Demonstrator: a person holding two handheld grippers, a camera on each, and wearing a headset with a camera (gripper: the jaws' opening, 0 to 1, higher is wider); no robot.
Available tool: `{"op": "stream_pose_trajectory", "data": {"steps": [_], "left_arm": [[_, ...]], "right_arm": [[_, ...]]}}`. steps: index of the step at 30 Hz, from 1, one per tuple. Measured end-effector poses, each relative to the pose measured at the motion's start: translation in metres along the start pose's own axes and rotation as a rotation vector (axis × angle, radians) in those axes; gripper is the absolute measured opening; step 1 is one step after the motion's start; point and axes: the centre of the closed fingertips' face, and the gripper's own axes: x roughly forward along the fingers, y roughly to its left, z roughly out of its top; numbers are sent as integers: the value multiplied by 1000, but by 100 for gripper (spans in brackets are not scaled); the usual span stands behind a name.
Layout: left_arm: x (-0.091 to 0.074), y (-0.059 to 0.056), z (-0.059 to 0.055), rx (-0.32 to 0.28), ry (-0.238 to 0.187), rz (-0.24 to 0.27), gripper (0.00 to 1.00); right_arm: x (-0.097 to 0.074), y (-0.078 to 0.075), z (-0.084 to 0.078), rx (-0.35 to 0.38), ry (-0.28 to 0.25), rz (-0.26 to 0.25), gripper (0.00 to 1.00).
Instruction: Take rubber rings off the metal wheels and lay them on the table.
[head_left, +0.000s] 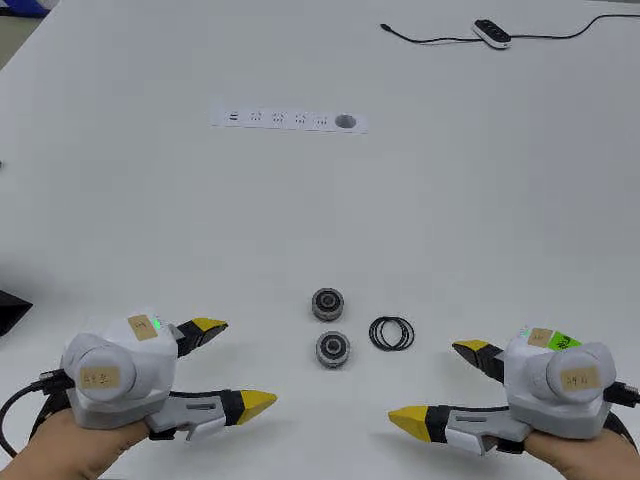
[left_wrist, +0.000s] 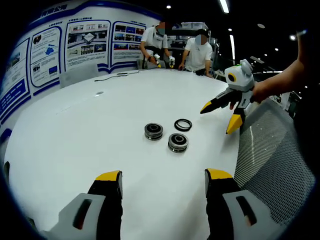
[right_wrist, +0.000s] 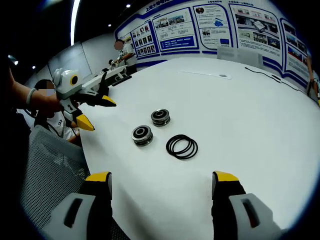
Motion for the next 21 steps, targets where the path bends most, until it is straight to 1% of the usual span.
{"op": "stream_pose_trajectory", "data": {"steps": [4, 7, 9, 11, 13, 15, 18, 19, 21], "left_arm": [[-7, -1, -2, -17, -19, 6, 75], [-14, 1, -3, -28, -34, 16, 76], [-18, 1, -3, -36, -48, 20, 77], [-20, 1, -3, -45, -61, 23, 81], [-21, 0, -4, -55, -60, 29, 84], [-21, -1, -3, -63, -61, 32, 84], [-21, -2, -1, -75, -71, 36, 88], [-21, -2, -1, -81, -67, 35, 88], [-20, -1, 0, -79, -71, 41, 90]], "right_arm": [[-4, 1, 5, -13, -39, -12, 89], [-6, 1, 8, -19, -62, -19, 91], [-7, 1, 9, -13, -82, -21, 93], [-7, 0, 10, -12, -100, -27, 95], [-7, -1, 9, -13, -107, -32, 98], [-9, -1, 8, -14, -118, -35, 99], [-10, 0, 7, -24, -118, -34, 99], [-10, 0, 6, -24, -115, -33, 99], [-11, 0, 5, -28, -112, -37, 99]]}}
